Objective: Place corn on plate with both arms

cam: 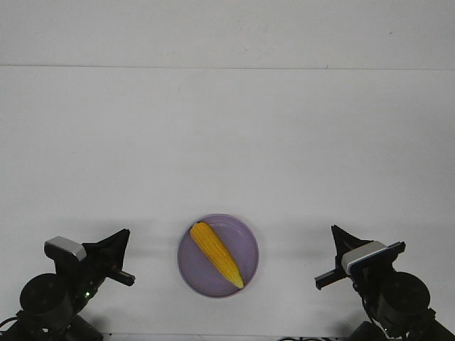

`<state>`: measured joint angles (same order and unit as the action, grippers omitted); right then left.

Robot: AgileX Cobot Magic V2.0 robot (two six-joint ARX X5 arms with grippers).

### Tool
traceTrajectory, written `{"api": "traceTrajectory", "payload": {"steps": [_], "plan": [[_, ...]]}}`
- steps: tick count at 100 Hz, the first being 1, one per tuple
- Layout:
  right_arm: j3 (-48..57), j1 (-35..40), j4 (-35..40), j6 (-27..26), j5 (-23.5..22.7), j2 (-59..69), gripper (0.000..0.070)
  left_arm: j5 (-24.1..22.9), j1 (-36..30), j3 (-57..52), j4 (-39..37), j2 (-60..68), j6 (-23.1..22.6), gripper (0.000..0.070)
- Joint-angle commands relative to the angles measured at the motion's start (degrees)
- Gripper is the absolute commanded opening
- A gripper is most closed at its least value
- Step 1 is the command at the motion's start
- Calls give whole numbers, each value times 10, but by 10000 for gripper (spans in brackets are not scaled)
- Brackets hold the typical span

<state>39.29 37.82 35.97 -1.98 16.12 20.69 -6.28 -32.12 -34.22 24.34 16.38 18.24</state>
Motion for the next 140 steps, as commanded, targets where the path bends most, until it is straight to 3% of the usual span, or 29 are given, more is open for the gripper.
{"api": "traceTrajectory", "payload": {"steps": [1,45,54,65,83,102,121,140], "plan": [[5,4,-6,-10,0,3,10,-3,-2,-1,-9,0,-9,15],[5,4,-29,-10,0,3,10,-3,-1,-1,-8,0,-13,15],[5,4,-34,-10,0,3,10,-10,29,8,-22,-10,-90,15],[5,4,-34,-10,0,3,10,30,113,64,-89,-40,-165,14],[5,4,-34,-10,0,3,10,48,255,199,-200,-108,-217,15],[5,4,-34,-10,0,3,10,48,302,279,-215,-157,-241,15],[5,4,-34,-10,0,3,10,48,309,333,-263,-162,-241,15],[5,4,-34,-10,0,3,10,48,310,334,-248,-162,-236,15]]}}
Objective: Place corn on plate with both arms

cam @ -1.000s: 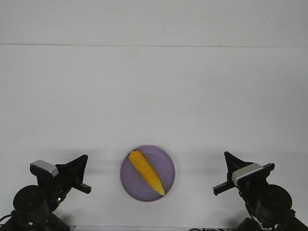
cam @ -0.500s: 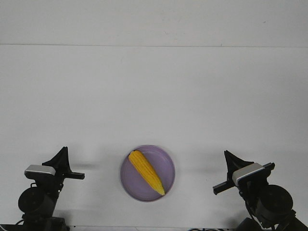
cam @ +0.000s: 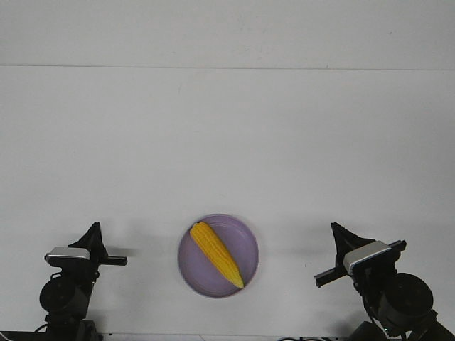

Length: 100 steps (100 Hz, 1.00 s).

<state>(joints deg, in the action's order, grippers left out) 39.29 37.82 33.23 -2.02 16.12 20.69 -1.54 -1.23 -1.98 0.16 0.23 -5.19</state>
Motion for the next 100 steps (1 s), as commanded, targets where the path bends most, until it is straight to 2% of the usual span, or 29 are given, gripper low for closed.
{"api": "traceTrajectory", "payload": {"steps": [1,68,72,80,100], "plan": [[5,4,-7,-9,0,3,10,1,1,12,-6,-1,-1,15],[3,-6,-3,3,4,2,10,0,1,12,-6,-1,-1,15],[3,-26,-4,35,6,0,10,0,1,12,-6,-1,-1,15],[-16,-90,-20,40,-17,-10,9,0,1,12,-6,-1,-1,15],[-163,-294,-150,57,-110,-97,9,0,1,12,-6,-1,-1,15]]}}
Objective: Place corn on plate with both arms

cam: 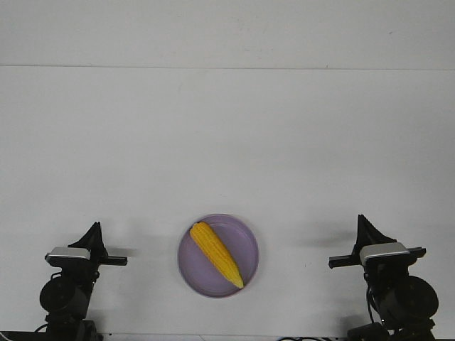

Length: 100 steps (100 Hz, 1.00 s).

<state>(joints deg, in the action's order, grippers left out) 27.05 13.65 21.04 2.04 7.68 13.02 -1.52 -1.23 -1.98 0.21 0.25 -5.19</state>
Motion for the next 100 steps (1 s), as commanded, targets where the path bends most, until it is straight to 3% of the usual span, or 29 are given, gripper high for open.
{"api": "traceTrajectory", "payload": {"steps": [1,13,25,36,100], "plan": [[-49,-62,-33,17,-30,-26,9,0,1,12,-6,-1,-1,15],[-147,-147,-80,18,-82,-78,10,0,1,12,-6,-1,-1,15],[-216,-182,-122,14,-114,-104,10,0,1,12,-6,-1,-1,15],[-262,-186,-160,7,-113,-119,9,0,1,12,-6,-1,-1,15],[-263,-185,-150,-1,-111,-130,9,0,1,12,-6,-1,-1,15]]}}
